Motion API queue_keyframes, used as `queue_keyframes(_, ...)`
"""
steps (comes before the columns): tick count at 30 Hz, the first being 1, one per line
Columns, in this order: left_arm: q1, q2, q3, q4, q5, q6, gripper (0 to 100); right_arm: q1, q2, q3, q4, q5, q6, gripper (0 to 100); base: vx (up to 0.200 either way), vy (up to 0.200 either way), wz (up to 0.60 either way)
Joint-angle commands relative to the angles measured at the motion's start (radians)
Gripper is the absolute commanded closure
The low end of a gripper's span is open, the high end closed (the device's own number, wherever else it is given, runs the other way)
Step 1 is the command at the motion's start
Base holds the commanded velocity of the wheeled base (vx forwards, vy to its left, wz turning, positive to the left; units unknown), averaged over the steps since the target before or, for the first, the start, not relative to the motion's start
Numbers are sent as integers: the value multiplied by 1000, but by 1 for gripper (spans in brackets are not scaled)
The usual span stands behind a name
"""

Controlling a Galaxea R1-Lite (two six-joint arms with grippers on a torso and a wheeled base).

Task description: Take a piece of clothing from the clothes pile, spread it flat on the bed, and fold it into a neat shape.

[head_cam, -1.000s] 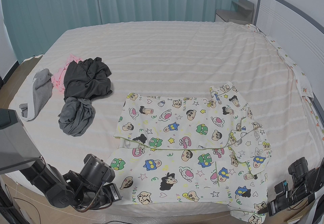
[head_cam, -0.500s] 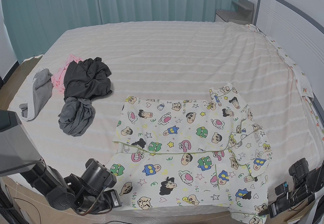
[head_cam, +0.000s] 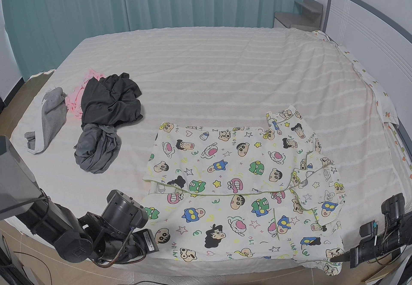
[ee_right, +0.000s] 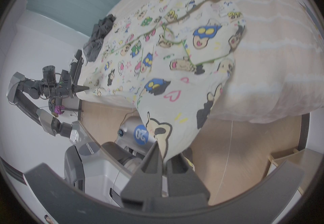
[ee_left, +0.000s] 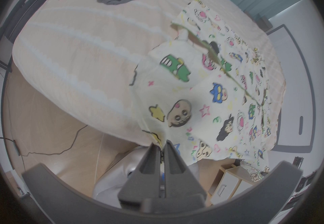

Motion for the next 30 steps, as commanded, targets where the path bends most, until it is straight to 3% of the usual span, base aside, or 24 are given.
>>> queue_keyframes(1,2,-20,-49,1,3,1,100,-42,-62,-18,-13,32,4,100,0,0,0)
queue_keyframes(11,56,6,-150,2,-1,2,100,-117,-21,-100,-36,128,14,100,0,0,0)
queue_keyframes(22,109,83,-269,5,1,5,100,-142,56,-225,-50,137,15,100,0,0,0)
queue_keyframes(30,137,132,-349,7,3,5,100,-140,185,-262,-189,137,15,100,0,0,0)
